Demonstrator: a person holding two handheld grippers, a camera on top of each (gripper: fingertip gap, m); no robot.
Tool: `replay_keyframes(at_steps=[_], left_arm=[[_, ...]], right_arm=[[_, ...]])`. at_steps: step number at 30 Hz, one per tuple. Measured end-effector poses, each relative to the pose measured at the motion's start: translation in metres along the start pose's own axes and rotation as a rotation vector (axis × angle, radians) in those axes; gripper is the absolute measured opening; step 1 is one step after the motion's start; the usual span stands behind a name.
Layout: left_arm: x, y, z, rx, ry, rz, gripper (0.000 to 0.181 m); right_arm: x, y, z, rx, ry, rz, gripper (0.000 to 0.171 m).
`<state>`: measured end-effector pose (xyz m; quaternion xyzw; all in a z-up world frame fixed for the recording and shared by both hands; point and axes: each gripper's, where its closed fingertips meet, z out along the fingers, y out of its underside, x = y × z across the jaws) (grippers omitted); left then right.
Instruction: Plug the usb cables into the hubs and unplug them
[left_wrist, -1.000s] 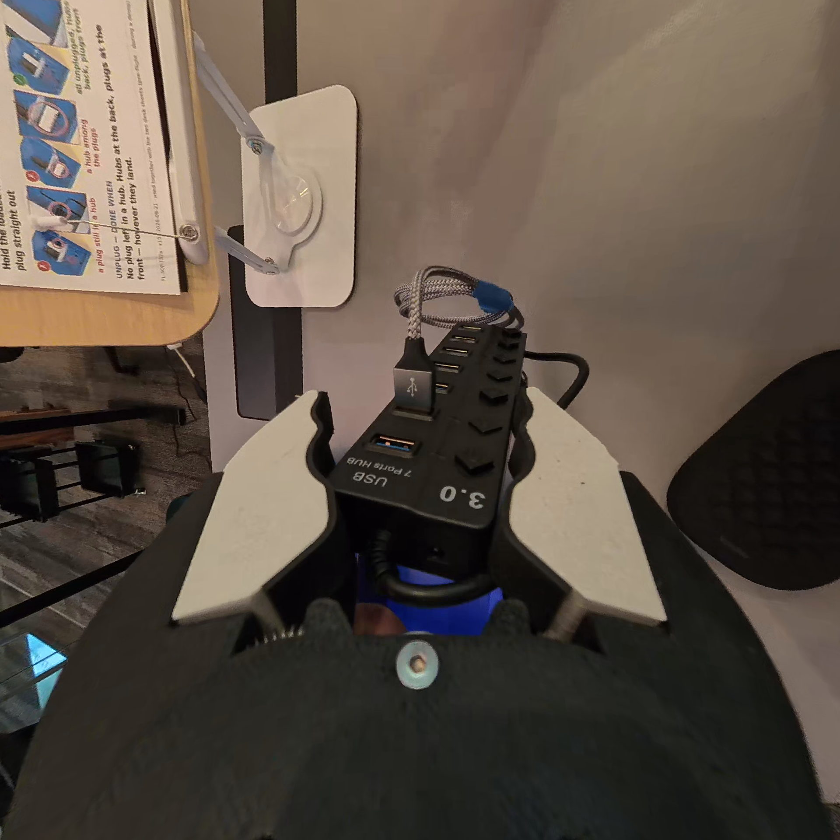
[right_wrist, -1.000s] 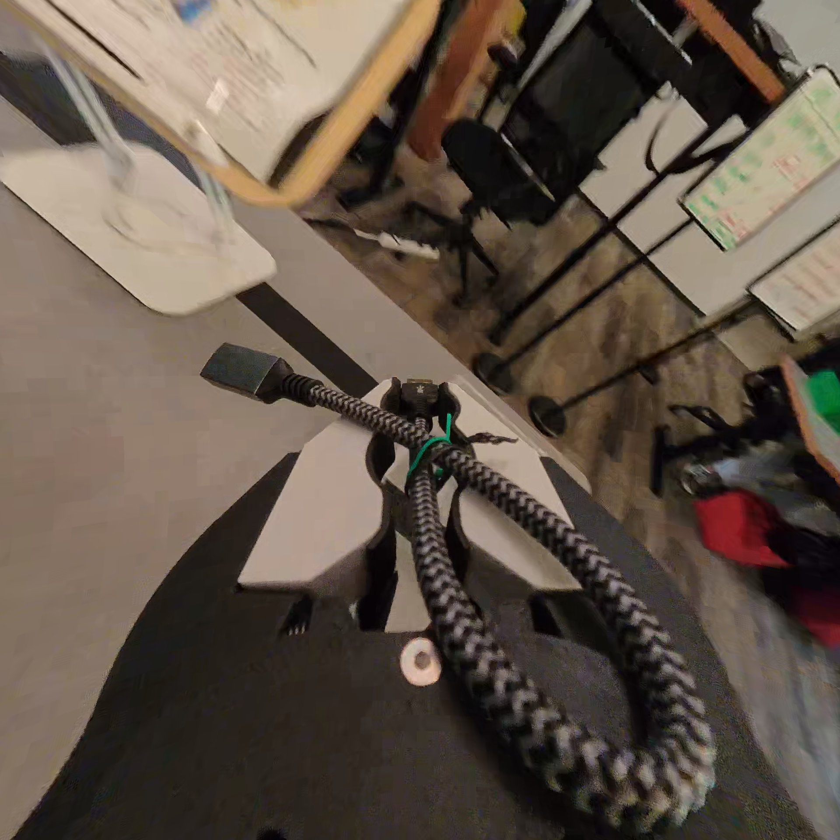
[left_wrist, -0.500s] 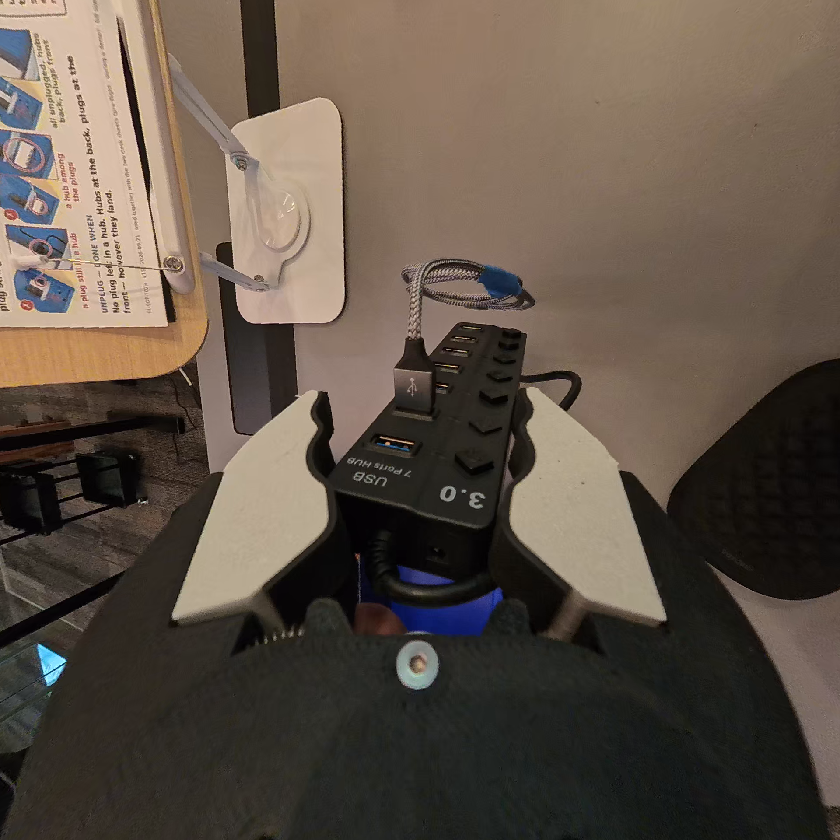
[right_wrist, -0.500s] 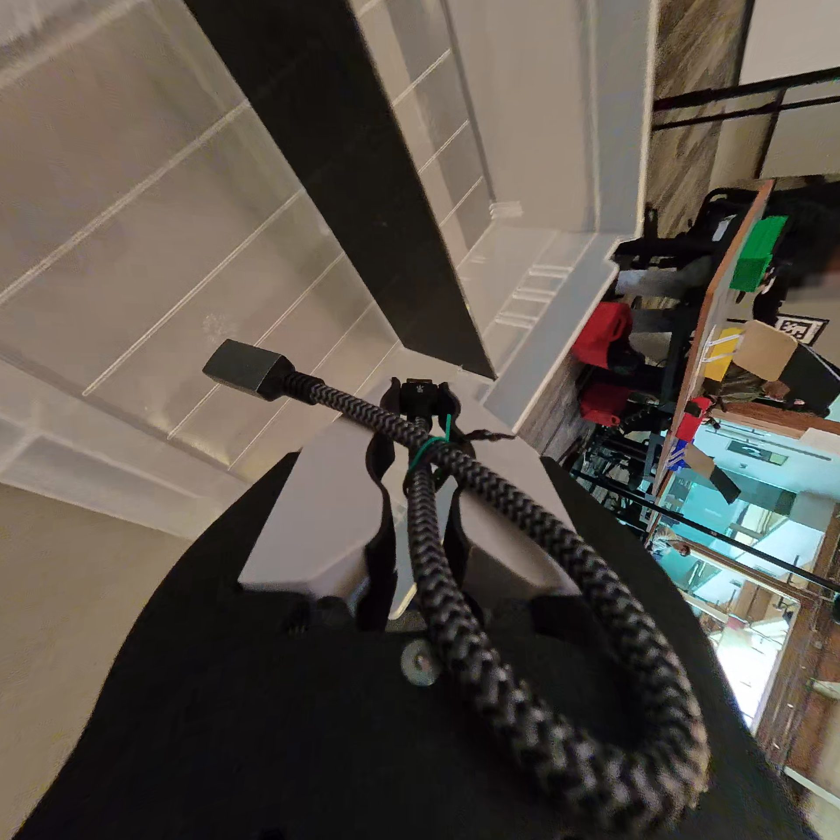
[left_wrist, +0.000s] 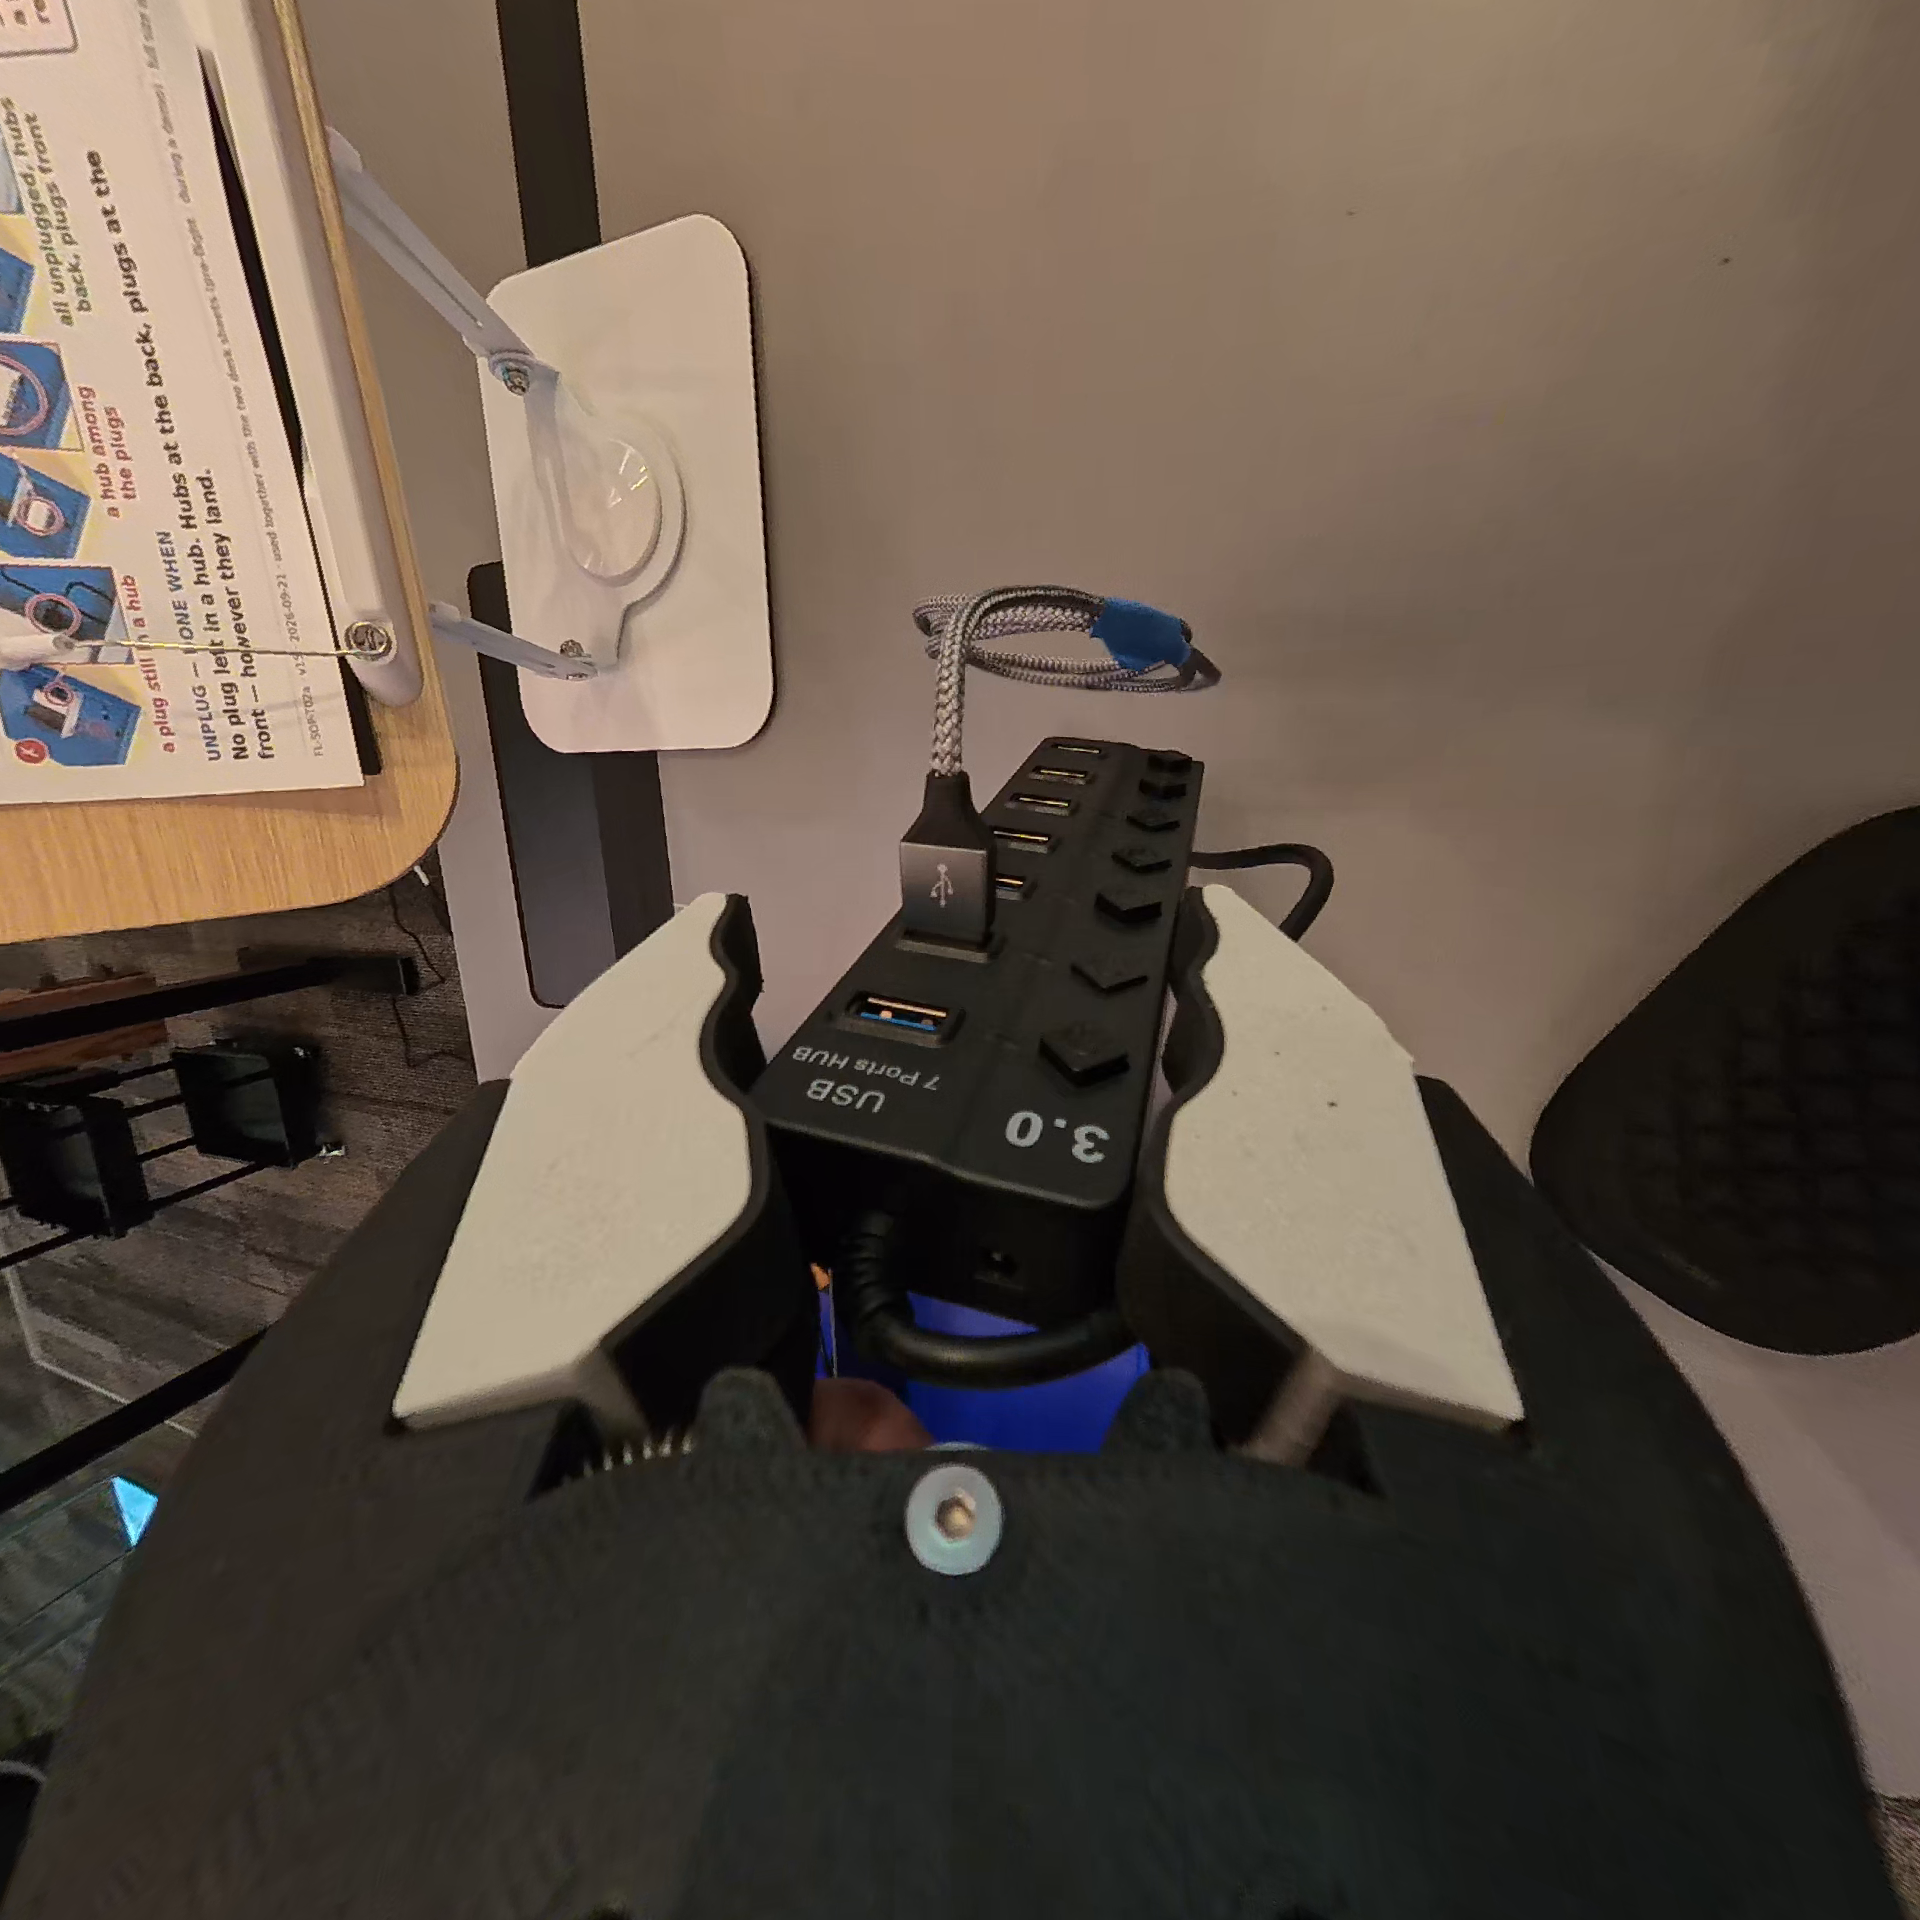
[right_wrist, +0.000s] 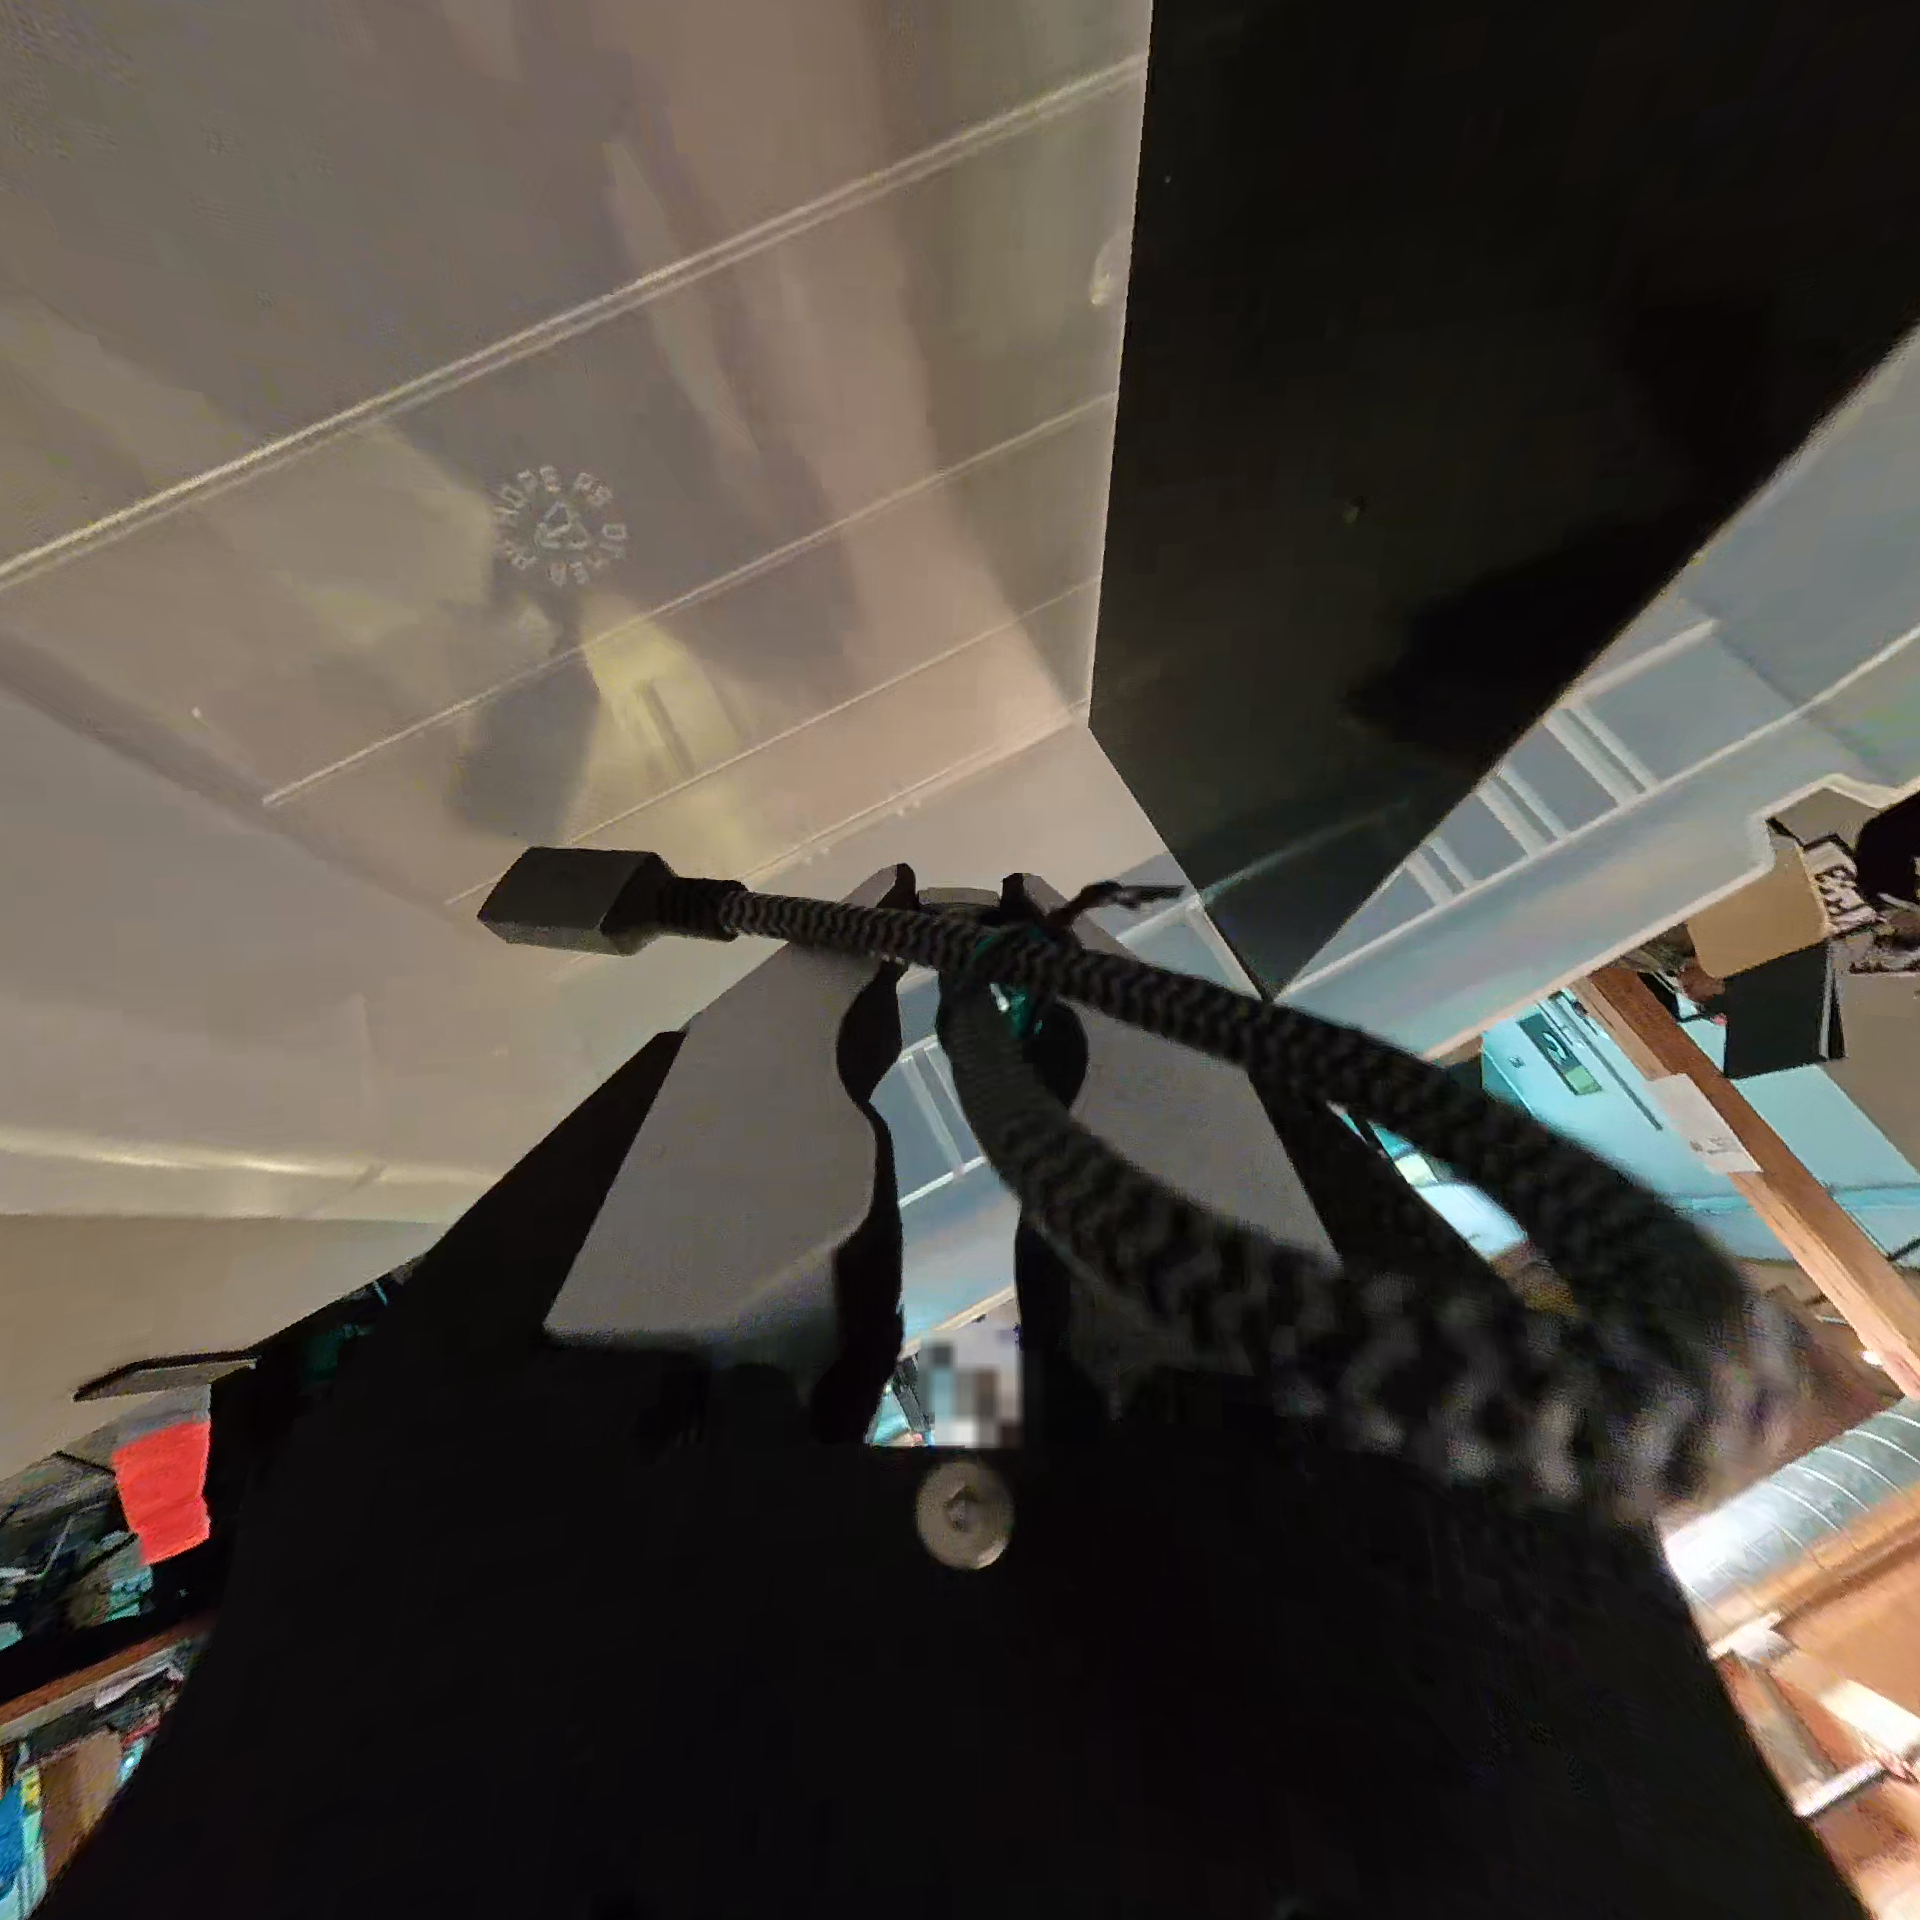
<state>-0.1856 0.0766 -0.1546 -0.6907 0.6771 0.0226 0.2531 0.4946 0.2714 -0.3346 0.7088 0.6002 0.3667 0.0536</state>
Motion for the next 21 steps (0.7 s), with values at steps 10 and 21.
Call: replay_keyframes(at_steps=[10,21], left_arm=[[0.000,0.002,0.000,-0.002,0.003,0.000,0.076],[-0.008,-0.012,-0.010,0.020,-0.014,-0.003,0.076]], right_arm=[[-0.008,-0.022,-0.006,0.214,-0.150,0.147,0.026],[0.028,-0.075,-0.271,1.118,0.117,0.464,0.028]])
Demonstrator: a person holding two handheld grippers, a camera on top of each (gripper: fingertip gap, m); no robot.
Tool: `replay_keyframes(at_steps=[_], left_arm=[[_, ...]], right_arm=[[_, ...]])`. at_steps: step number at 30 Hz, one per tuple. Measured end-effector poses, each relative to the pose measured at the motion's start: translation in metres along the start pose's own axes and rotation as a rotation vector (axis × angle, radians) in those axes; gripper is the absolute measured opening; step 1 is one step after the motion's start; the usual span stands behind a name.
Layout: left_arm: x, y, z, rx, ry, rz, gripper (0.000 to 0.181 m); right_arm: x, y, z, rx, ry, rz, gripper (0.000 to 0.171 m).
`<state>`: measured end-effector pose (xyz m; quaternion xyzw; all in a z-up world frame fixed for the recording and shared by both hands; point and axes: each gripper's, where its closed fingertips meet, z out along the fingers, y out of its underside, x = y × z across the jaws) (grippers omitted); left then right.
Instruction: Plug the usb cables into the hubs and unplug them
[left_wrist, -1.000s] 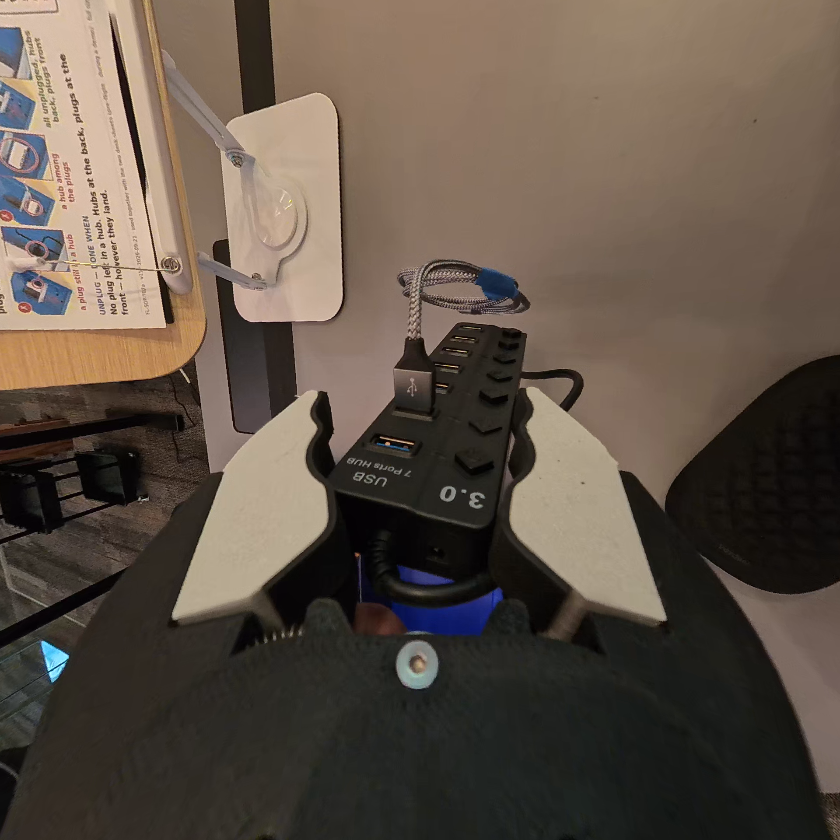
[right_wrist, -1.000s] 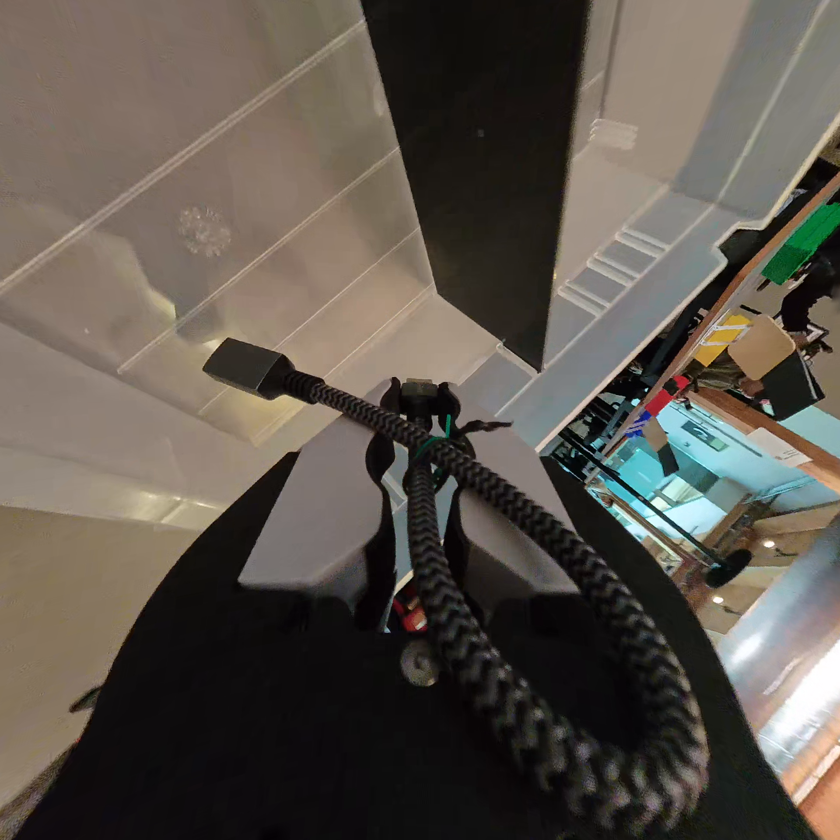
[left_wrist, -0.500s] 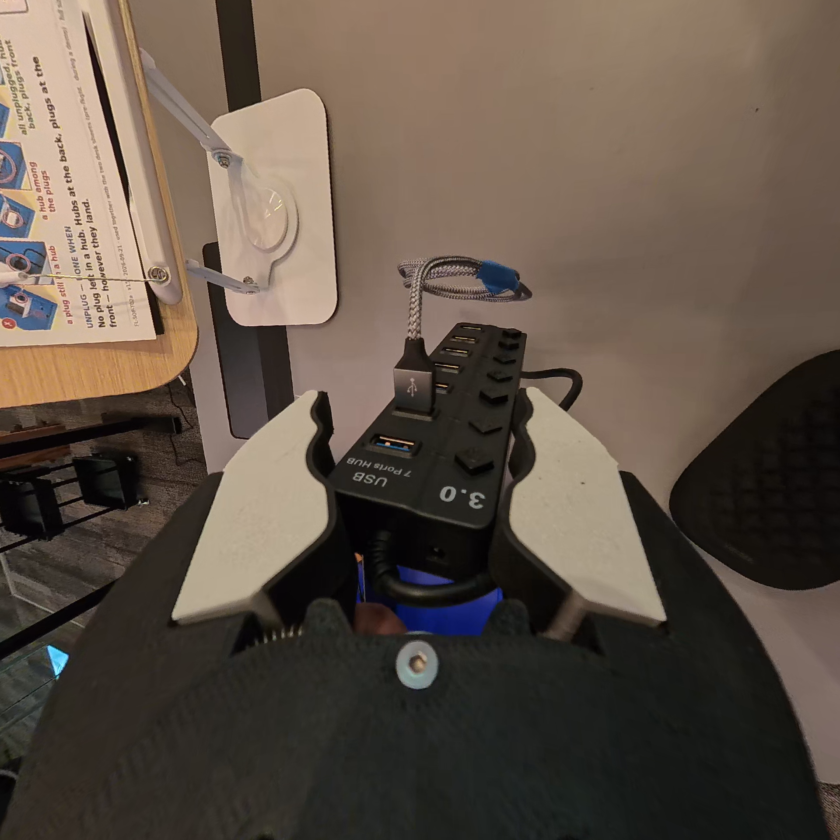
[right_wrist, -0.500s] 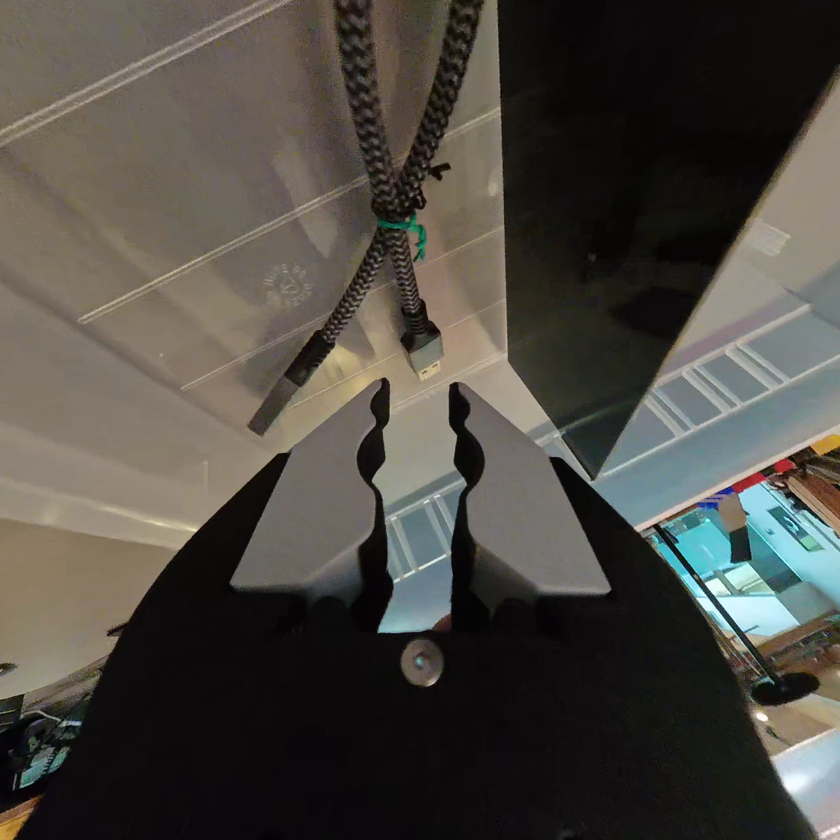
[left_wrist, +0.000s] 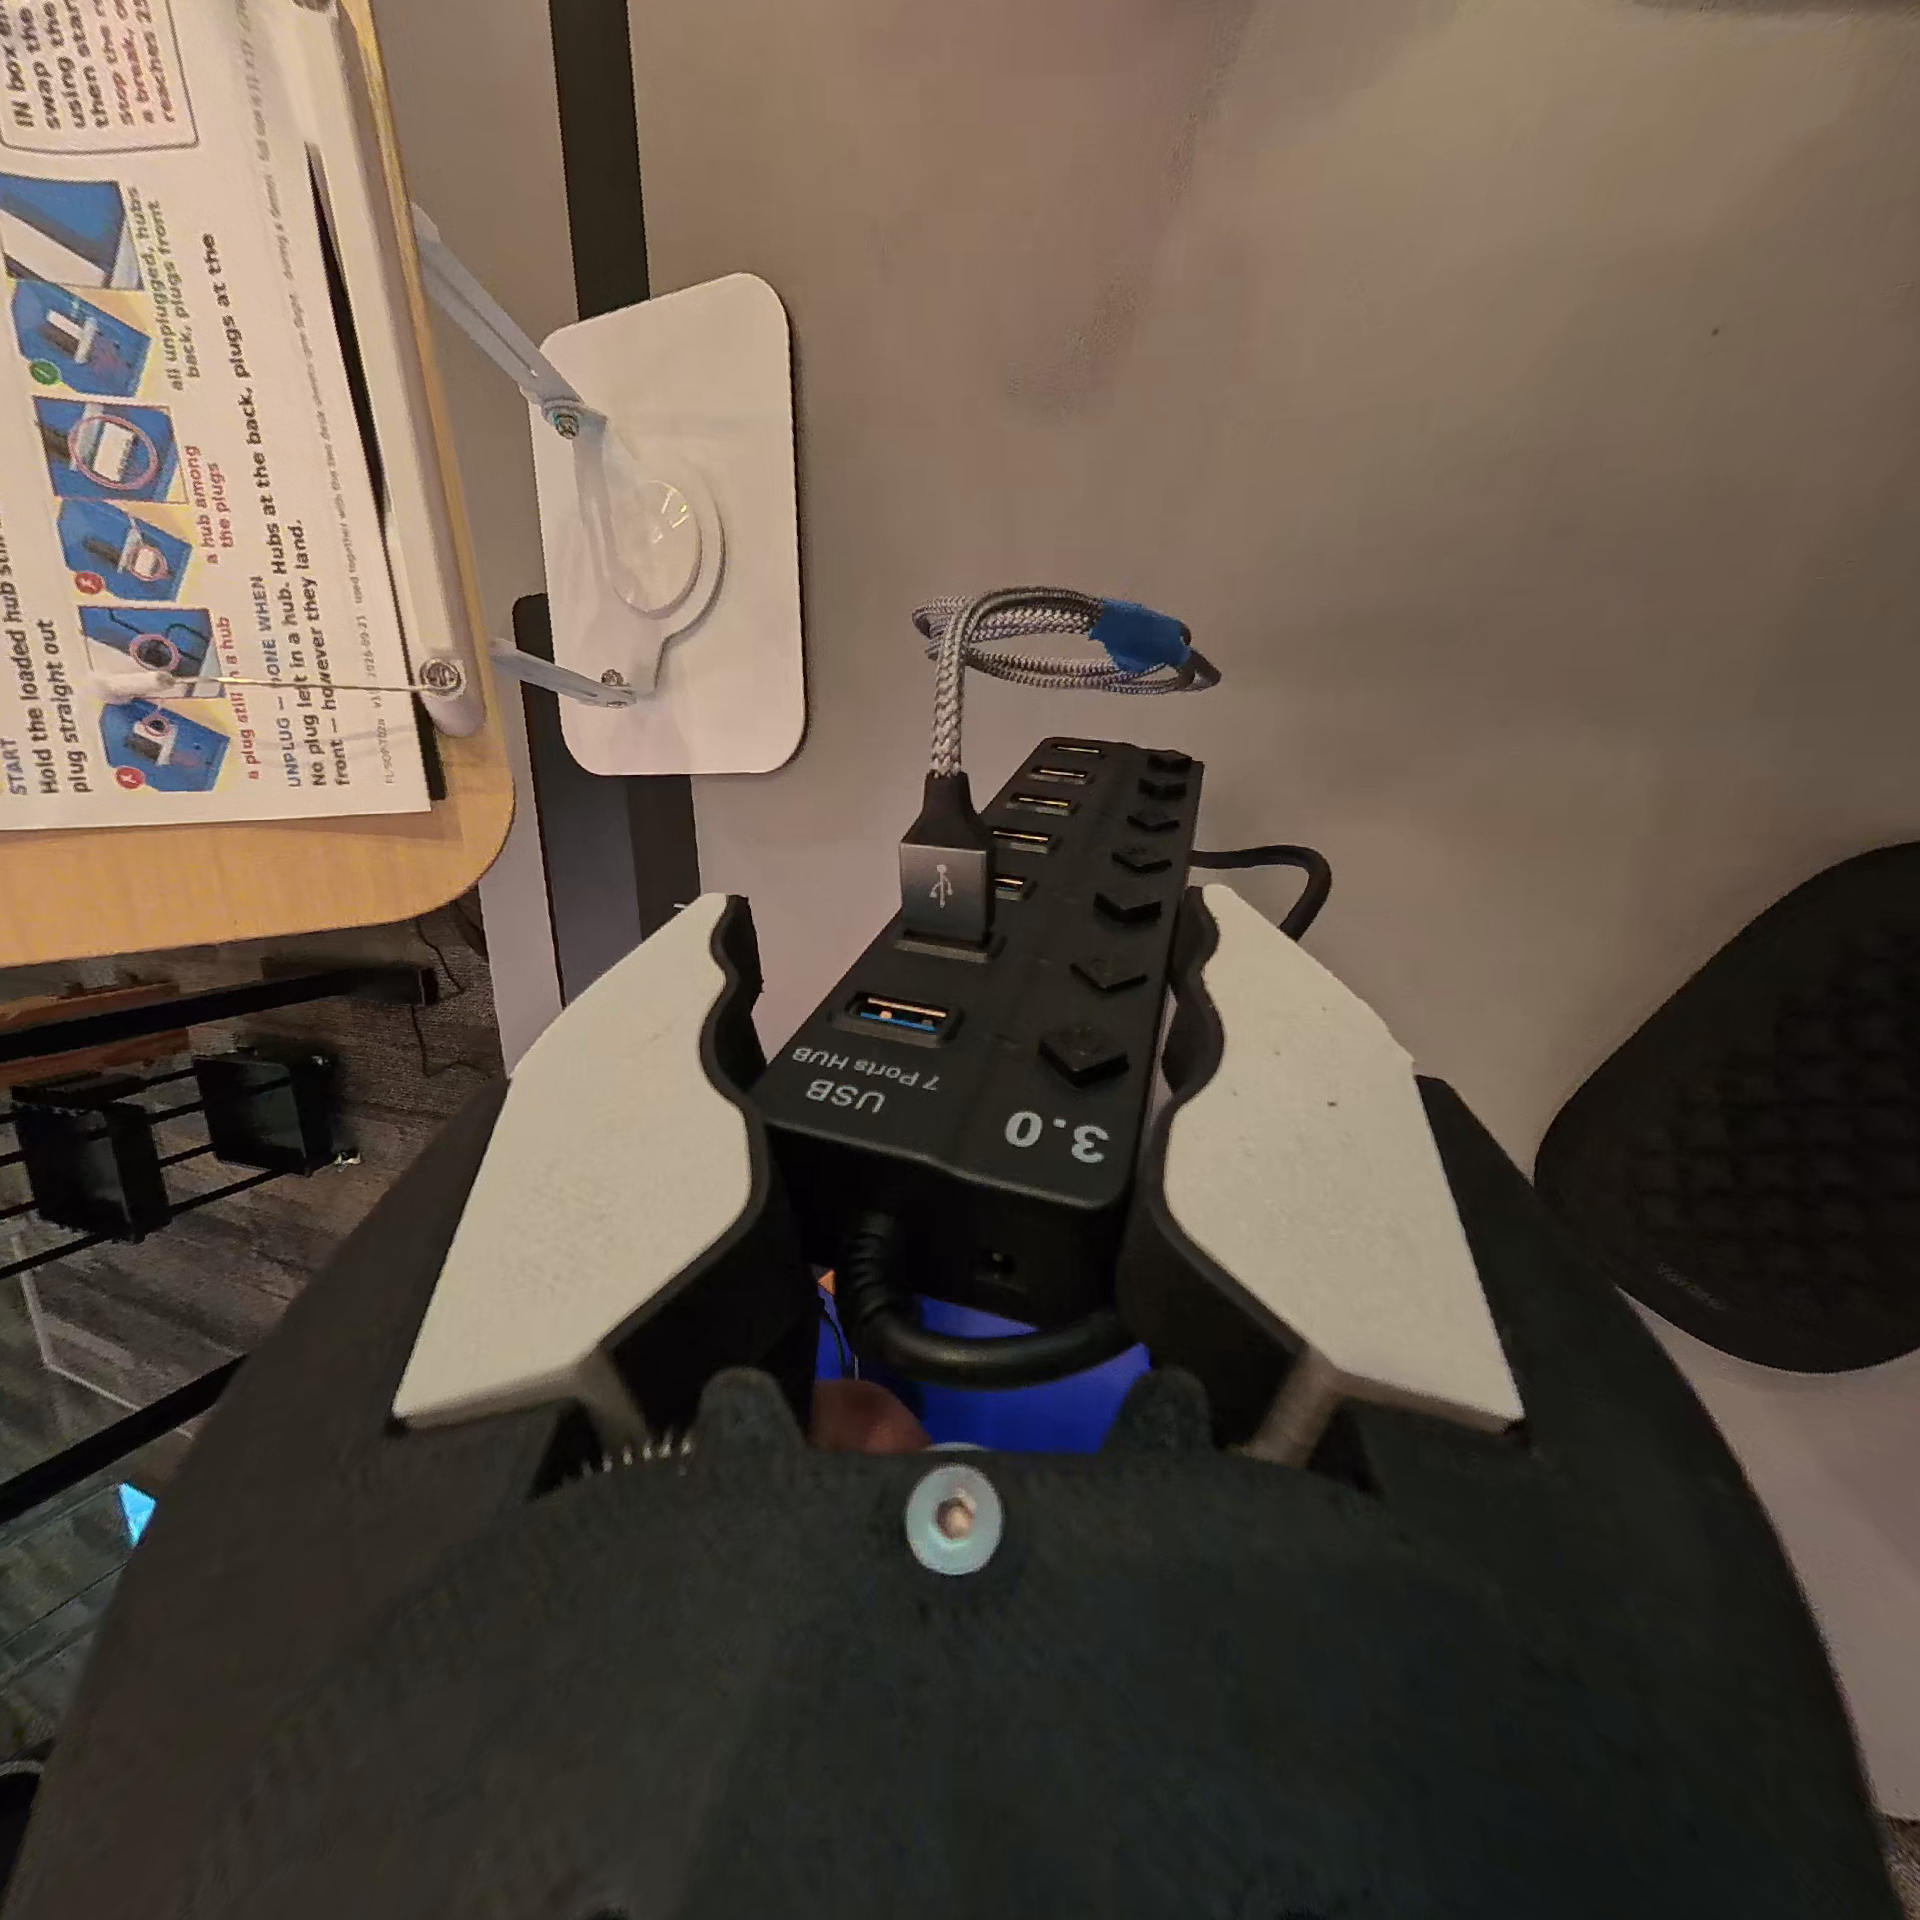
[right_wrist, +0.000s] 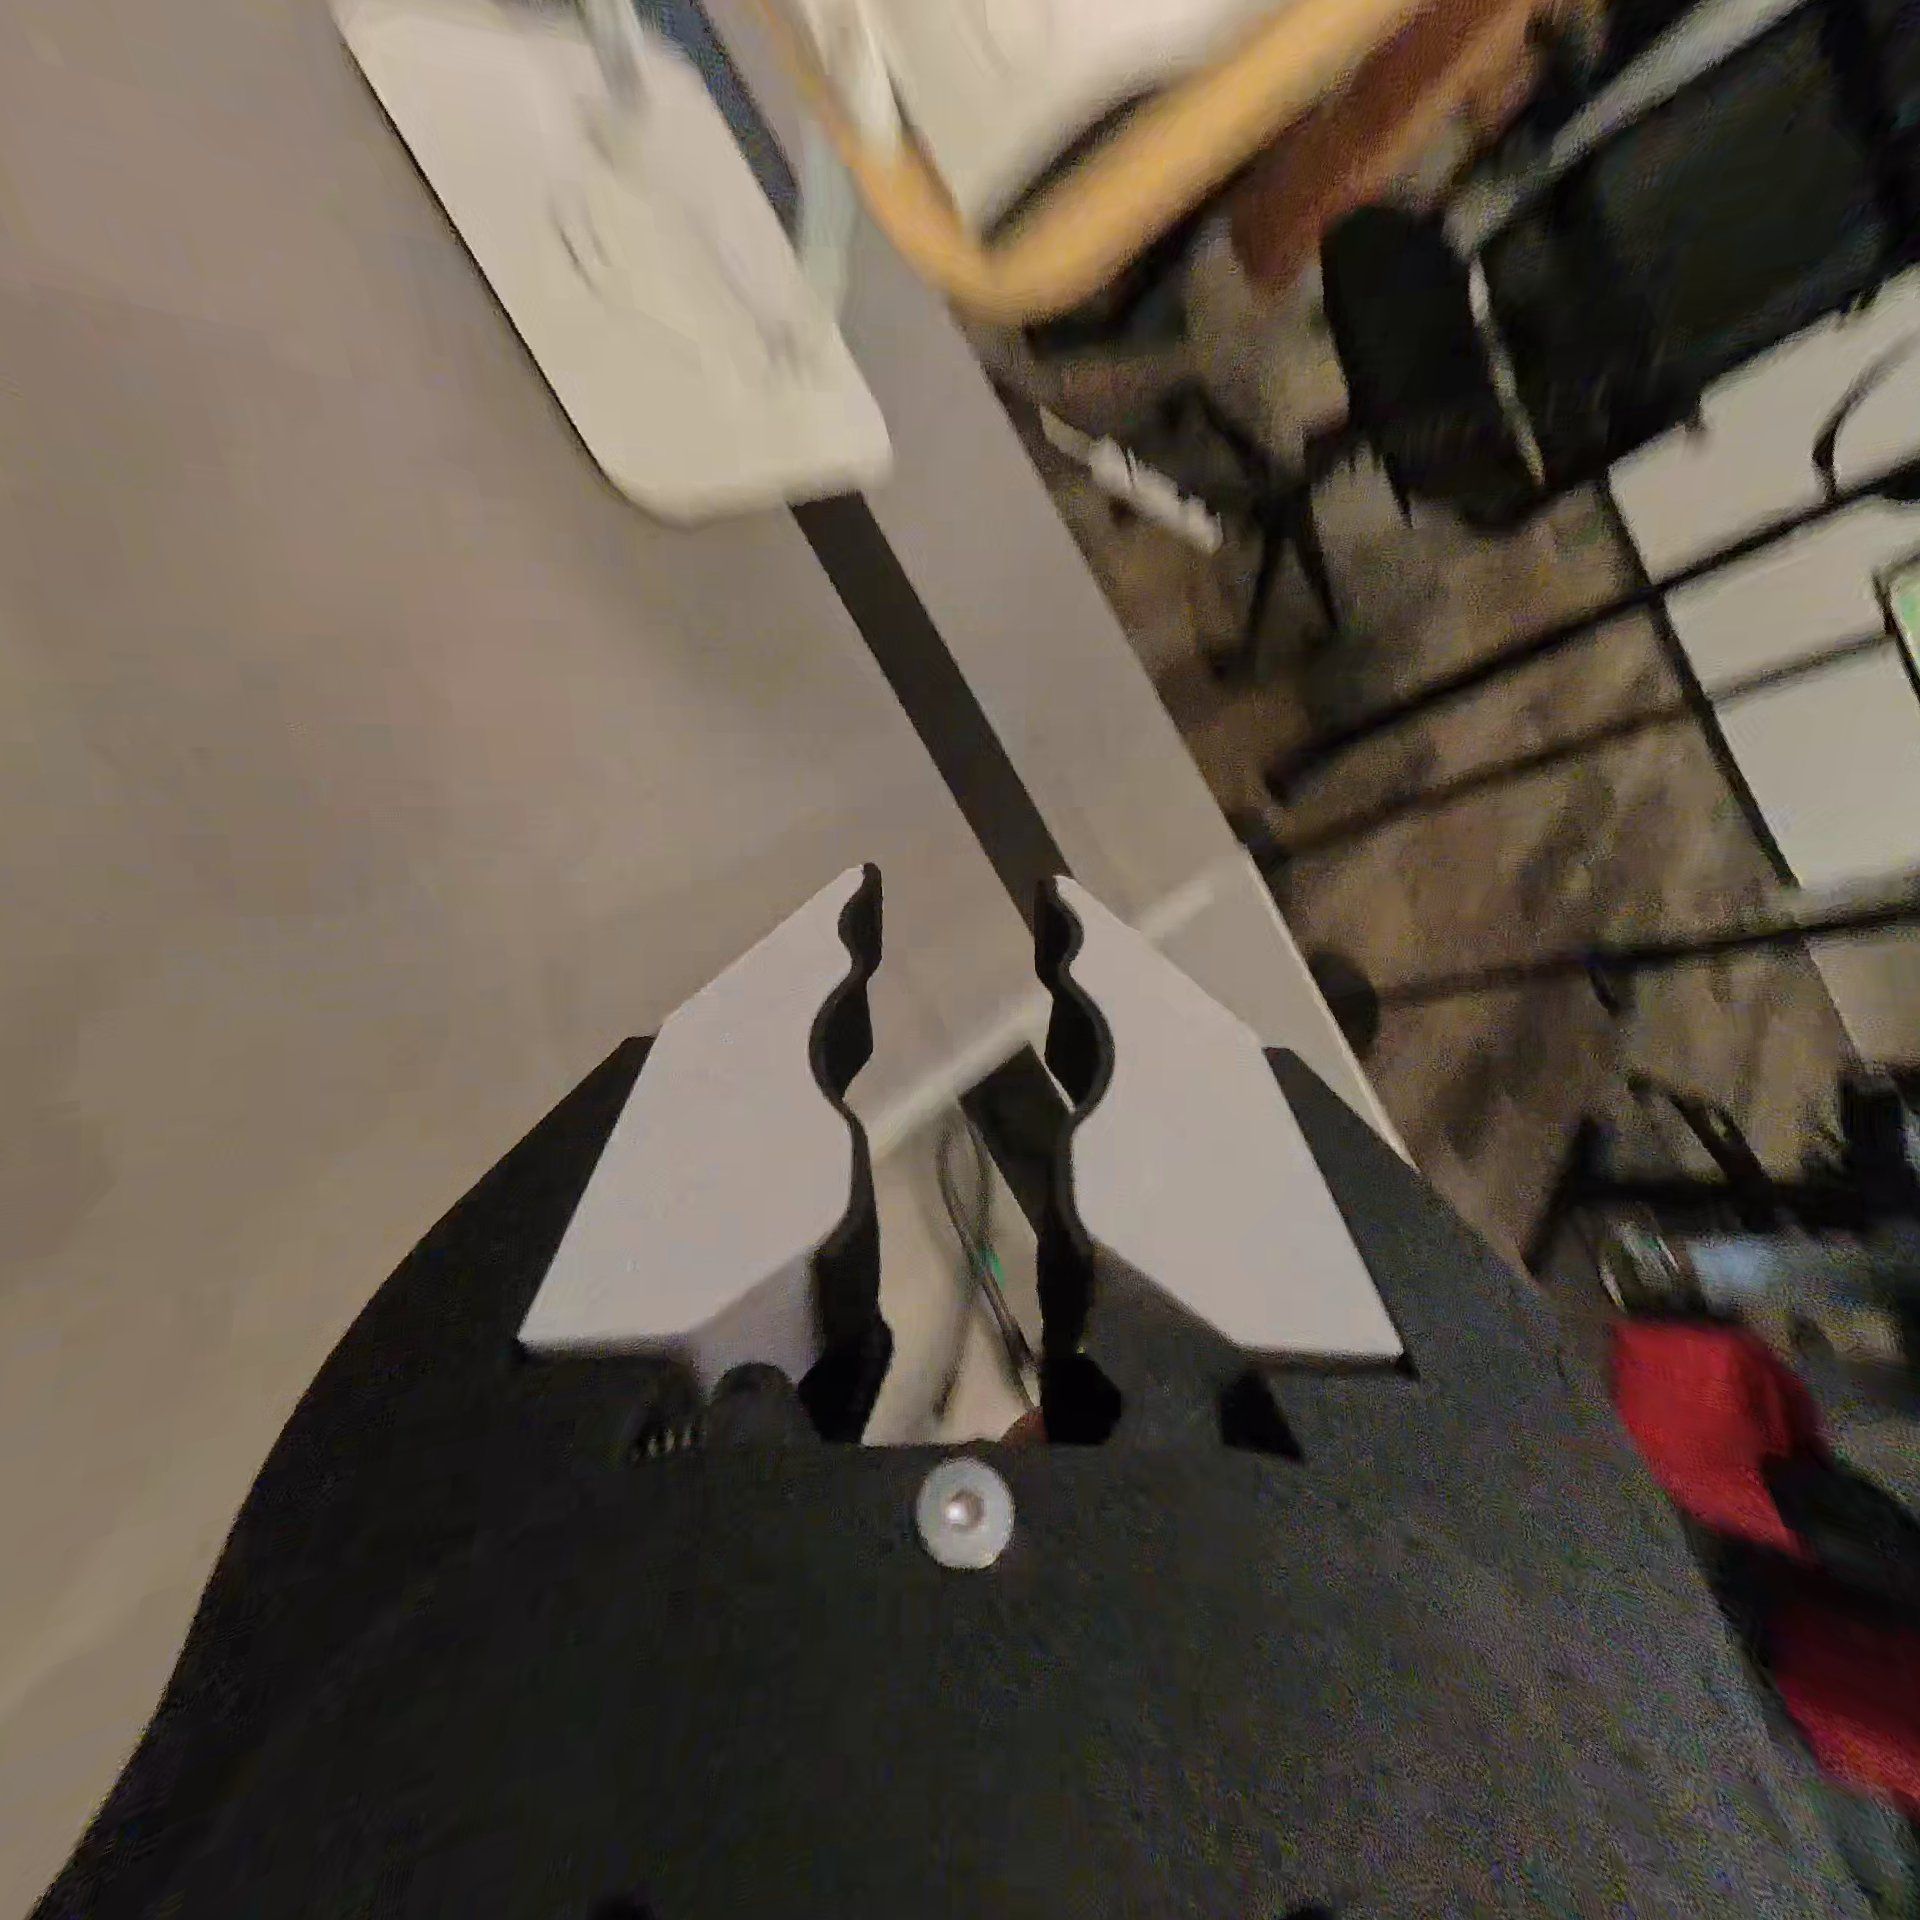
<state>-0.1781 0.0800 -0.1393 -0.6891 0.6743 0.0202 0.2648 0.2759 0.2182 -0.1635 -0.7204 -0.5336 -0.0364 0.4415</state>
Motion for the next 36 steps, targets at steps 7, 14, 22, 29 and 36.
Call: replay_keyframes(at_steps=[7,14,22,29,36], left_arm=[[-0.006,-0.012,-0.004,-0.024,0.030,0.010,0.077],[-0.013,-0.016,-0.015,-0.121,0.092,0.044,0.076],[-0.019,-0.027,-0.014,-0.234,0.152,0.117,0.077],[-0.019,-0.035,0.003,-0.272,0.188,0.141,0.077],[-0.019,-0.033,0.017,-0.278,0.203,0.150,0.077]], right_arm=[[-0.140,-0.231,-0.034,0.724,-0.327,0.043,0.034],[-0.208,-0.337,0.004,0.871,-0.554,0.071,0.036],[-0.228,-0.368,0.035,0.946,-0.657,0.192,0.034],[-0.237,-0.363,0.057,0.940,-0.632,0.236,0.032],[-0.239,-0.362,0.063,0.968,-0.602,0.274,0.017]])
